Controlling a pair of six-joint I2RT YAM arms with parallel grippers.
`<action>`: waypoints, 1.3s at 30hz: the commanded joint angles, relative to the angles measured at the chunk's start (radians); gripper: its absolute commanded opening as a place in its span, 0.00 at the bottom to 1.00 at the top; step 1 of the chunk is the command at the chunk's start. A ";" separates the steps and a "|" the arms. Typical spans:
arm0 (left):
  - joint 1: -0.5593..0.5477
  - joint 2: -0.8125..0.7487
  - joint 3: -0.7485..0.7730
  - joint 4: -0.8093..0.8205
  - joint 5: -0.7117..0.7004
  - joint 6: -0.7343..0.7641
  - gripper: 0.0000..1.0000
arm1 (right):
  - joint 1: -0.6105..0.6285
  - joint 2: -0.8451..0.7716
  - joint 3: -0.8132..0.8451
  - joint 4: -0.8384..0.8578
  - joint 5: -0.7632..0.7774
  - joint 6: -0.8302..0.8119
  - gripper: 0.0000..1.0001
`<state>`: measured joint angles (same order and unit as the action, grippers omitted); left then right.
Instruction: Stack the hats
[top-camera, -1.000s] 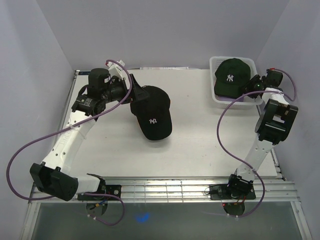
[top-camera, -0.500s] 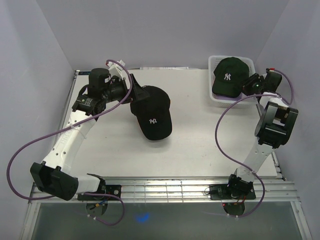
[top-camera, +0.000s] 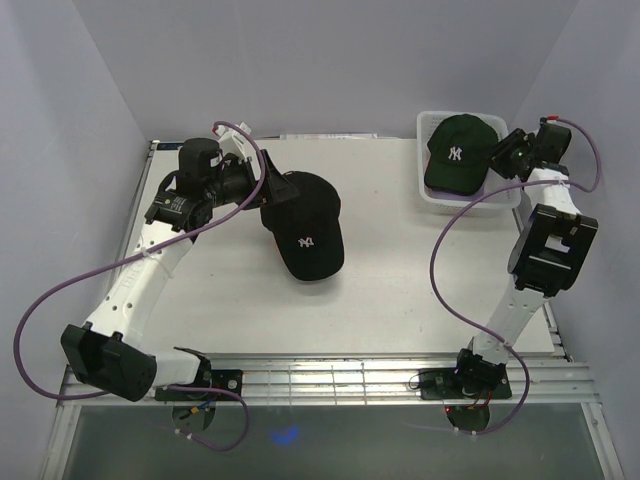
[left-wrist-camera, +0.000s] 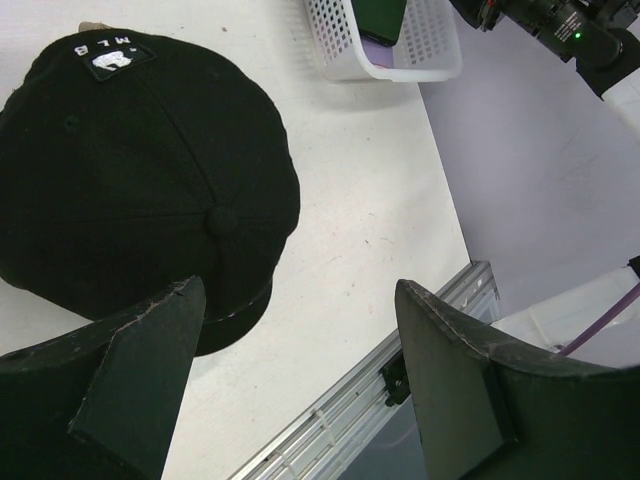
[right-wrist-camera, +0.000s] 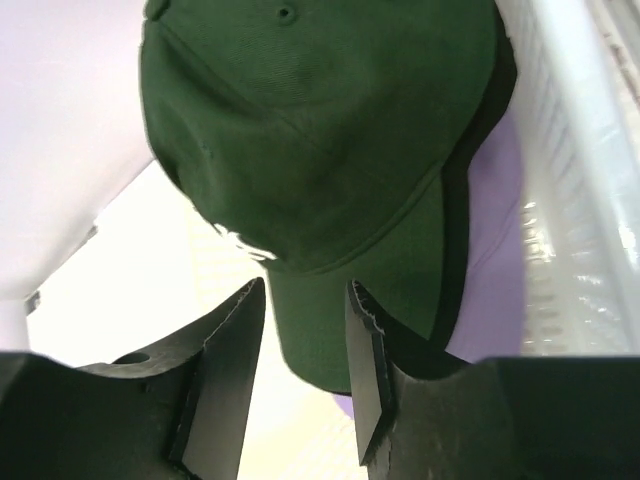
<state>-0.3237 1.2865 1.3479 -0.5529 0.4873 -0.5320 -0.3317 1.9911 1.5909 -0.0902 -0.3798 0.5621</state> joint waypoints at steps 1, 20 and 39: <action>0.003 -0.038 -0.009 0.011 0.011 0.001 0.87 | 0.003 0.046 0.035 -0.086 0.056 -0.106 0.45; 0.003 -0.013 0.013 0.007 0.007 0.001 0.87 | 0.003 0.101 -0.085 0.078 -0.043 -0.099 0.56; 0.003 -0.016 0.000 0.015 0.007 -0.003 0.87 | 0.003 0.014 -0.238 0.408 -0.212 0.137 0.39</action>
<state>-0.3237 1.2865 1.3479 -0.5526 0.4873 -0.5381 -0.3332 2.0663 1.3750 0.2169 -0.5350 0.6502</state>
